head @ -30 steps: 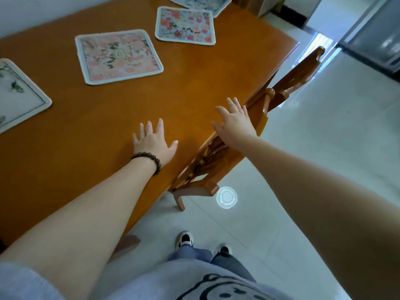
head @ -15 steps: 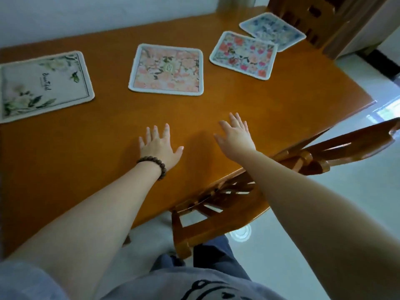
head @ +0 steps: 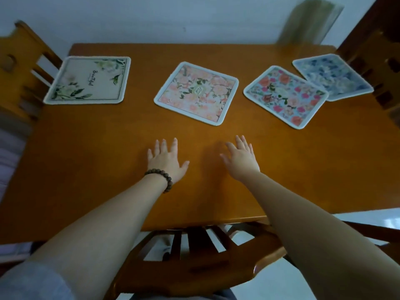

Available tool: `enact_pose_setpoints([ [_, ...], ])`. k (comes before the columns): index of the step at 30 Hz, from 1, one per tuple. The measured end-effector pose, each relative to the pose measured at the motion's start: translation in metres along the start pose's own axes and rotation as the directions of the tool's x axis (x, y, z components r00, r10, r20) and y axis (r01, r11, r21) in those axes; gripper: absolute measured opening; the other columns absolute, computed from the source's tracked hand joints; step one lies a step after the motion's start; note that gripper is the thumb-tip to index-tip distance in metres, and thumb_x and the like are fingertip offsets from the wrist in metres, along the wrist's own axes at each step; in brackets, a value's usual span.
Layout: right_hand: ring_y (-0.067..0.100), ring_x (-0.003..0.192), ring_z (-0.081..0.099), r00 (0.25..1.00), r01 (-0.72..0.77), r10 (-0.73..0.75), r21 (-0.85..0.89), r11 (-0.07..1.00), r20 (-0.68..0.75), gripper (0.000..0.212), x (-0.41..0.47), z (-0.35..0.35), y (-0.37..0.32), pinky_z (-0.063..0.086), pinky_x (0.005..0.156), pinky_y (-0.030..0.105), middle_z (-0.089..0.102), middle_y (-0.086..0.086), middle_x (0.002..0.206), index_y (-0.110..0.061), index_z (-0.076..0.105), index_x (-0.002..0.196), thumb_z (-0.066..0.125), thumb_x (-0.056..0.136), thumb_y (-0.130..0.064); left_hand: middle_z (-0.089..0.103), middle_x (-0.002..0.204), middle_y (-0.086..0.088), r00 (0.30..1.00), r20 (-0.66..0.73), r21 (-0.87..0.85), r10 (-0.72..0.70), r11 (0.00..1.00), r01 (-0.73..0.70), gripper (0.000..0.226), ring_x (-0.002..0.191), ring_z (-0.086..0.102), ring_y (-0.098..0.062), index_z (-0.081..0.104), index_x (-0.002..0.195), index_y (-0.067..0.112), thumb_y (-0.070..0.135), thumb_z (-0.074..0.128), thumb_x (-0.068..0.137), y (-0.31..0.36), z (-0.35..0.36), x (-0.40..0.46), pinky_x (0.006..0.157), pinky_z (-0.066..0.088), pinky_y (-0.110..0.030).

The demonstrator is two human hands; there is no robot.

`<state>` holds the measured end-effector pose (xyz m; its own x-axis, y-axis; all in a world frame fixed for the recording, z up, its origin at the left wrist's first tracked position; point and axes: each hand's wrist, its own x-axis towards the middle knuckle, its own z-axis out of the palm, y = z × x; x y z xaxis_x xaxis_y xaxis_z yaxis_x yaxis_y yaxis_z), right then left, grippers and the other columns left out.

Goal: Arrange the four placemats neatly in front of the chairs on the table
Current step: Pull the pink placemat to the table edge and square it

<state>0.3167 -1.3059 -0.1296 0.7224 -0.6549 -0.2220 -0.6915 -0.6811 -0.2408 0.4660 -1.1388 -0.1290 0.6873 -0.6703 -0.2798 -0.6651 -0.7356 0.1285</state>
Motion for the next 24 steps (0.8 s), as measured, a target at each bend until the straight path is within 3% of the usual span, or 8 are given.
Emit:
enact_pose_setpoints([
  [12,0.028,0.146,-0.008,1.000,-0.008,0.010,0.078,0.997,-0.019,0.066,0.087,0.008,0.000,0.000,0.118,0.044,-0.002,0.015,0.159,-0.025,0.016,0.151,0.036,0.095,-0.056,0.000,0.159,-0.014,0.997,-0.039,-0.049,-0.067,0.997,0.065,0.083,0.146,0.000,-0.030,0.002,0.152,0.023,0.064,0.038,0.089,-0.014,-0.002,0.100,0.116,0.009,-0.050],
  [24,0.029,0.144,-0.017,0.992,-0.115,0.121,0.126,0.985,-0.042,0.084,0.209,0.037,-0.002,-0.007,0.115,0.043,-0.015,0.013,0.158,-0.032,0.003,0.152,0.020,0.083,-0.078,-0.009,0.159,-0.013,0.995,-0.052,-0.047,-0.081,0.996,0.078,0.103,0.145,-0.004,-0.033,-0.006,0.150,0.033,0.086,0.035,0.072,-0.058,-0.003,0.272,0.114,0.008,-0.055],
])
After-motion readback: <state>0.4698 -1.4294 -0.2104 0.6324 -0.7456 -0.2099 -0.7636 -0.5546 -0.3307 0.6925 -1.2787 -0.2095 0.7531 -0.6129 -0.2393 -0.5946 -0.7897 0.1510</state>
